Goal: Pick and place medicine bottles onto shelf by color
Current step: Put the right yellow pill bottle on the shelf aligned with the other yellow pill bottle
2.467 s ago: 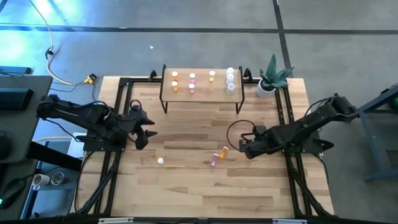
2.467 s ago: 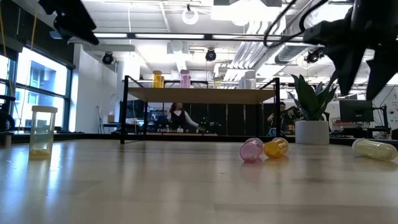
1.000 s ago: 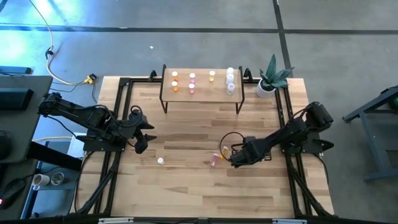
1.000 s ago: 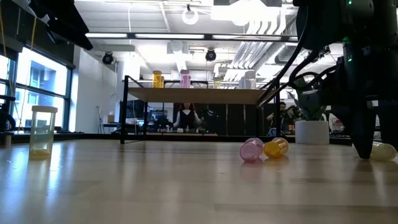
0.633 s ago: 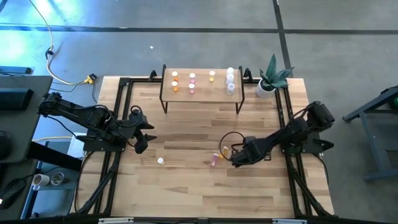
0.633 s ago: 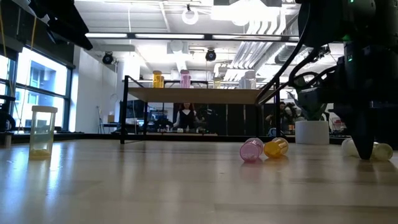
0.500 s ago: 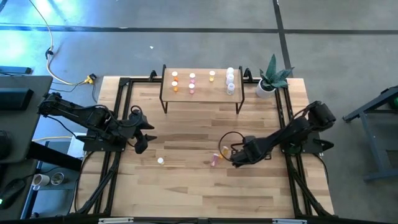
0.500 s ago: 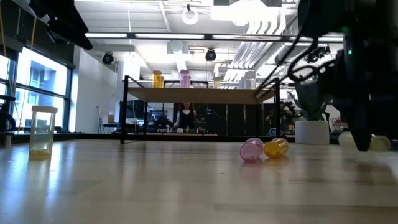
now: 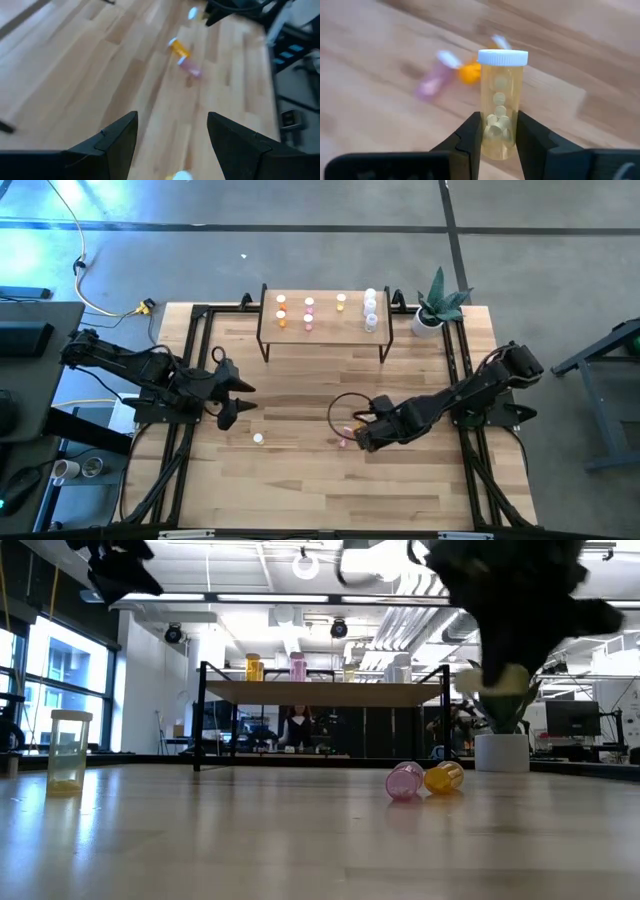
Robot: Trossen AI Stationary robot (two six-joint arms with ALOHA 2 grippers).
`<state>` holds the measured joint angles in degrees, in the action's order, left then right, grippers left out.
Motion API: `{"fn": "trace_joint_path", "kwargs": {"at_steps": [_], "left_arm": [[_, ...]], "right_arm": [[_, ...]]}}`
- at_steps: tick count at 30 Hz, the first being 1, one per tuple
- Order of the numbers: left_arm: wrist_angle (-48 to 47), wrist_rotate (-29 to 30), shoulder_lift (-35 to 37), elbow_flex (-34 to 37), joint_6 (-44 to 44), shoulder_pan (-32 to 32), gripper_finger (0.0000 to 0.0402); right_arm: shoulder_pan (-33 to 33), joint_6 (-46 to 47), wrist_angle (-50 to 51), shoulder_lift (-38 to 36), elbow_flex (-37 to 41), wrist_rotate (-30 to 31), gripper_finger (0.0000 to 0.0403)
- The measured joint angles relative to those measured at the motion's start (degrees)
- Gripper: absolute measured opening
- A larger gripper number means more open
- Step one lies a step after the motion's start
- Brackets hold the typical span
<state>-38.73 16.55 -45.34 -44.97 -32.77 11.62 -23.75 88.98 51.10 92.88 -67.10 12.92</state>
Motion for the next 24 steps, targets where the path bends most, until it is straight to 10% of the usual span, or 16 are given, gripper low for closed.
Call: {"fn": "trace_joint_path", "kwargs": {"at_steps": [24], "left_arm": [[22.9, -26.8, -10.9, -0.7, -4.2, -21.6, 0.0227]], "right_arm": [[12.5, -46.5, -15.9, -0.1, -11.0, -8.9, 0.0085]]}}
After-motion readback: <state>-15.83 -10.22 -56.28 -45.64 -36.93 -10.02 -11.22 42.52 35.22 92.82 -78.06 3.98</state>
